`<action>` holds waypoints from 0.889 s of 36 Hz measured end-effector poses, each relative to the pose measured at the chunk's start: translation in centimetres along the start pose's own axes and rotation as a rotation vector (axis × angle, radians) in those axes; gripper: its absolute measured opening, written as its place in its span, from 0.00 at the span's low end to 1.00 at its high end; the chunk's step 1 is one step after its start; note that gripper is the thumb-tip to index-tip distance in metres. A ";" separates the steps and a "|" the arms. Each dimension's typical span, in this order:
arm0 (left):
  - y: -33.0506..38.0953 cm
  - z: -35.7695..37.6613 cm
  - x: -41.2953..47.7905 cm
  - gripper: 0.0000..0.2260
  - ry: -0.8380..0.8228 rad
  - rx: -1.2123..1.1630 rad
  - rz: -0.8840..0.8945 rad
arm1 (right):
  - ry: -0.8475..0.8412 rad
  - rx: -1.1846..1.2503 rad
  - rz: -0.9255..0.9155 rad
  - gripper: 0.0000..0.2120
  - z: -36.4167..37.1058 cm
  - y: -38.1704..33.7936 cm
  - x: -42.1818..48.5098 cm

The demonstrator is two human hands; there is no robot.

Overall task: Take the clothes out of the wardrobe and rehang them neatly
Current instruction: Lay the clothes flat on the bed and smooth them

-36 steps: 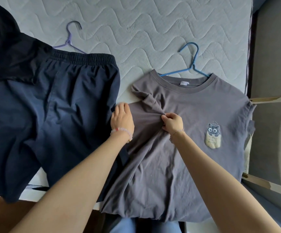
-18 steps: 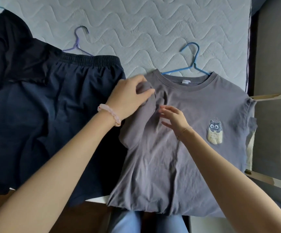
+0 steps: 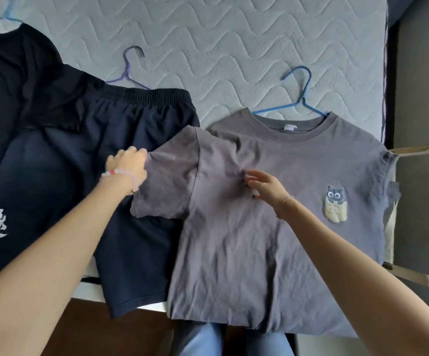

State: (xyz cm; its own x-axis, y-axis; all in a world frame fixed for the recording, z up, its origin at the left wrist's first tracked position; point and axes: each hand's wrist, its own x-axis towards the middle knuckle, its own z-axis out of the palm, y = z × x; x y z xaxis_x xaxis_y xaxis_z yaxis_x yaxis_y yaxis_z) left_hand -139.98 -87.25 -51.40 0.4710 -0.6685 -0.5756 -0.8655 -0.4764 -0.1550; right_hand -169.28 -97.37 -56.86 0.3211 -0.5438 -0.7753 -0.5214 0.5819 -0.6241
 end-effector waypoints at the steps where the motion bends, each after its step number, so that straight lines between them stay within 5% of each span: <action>1: 1.2 0.1 0.1 0.14 0.063 -0.021 0.042 | 0.012 -0.008 0.000 0.18 -0.3 0.0 0.1; 5: 6.8 -1.0 0.9 0.14 0.326 -0.186 0.205 | 0.064 -0.025 0.007 0.18 -2.2 -0.2 0.6; 10: 13.0 -3.1 3.7 0.12 0.428 -0.283 0.364 | 0.158 -0.081 -0.035 0.18 -5.2 -1.0 1.3; 13: 15.6 -3.6 6.3 0.14 0.313 -0.269 0.347 | 0.237 -0.173 -0.062 0.20 -7.3 -1.0 1.8; 18: 17.7 -3.3 9.8 0.19 0.043 -0.266 0.217 | 0.405 -0.702 -0.182 0.22 -10.1 0.6 1.6; 24: 17.6 -3.3 11.3 0.13 0.051 -0.254 0.248 | 0.335 -0.988 -0.222 0.29 -11.5 4.0 0.7; 29: 17.5 -3.3 12.0 0.20 -0.001 -0.208 0.273 | 0.365 -0.965 -0.231 0.28 -10.9 4.1 0.8; 32: 17.5 -2.7 12.7 0.16 0.047 -0.150 0.305 | 0.372 -0.959 -0.203 0.28 -10.6 4.1 0.8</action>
State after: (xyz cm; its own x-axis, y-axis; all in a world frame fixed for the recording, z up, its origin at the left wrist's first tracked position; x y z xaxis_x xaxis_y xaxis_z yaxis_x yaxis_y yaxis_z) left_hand -148.72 -105.64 -59.26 0.2045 -0.8173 -0.5387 -0.9347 -0.3265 0.1406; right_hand -179.51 -101.84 -59.03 0.2942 -0.8240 -0.4843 -0.9453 -0.1761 -0.2746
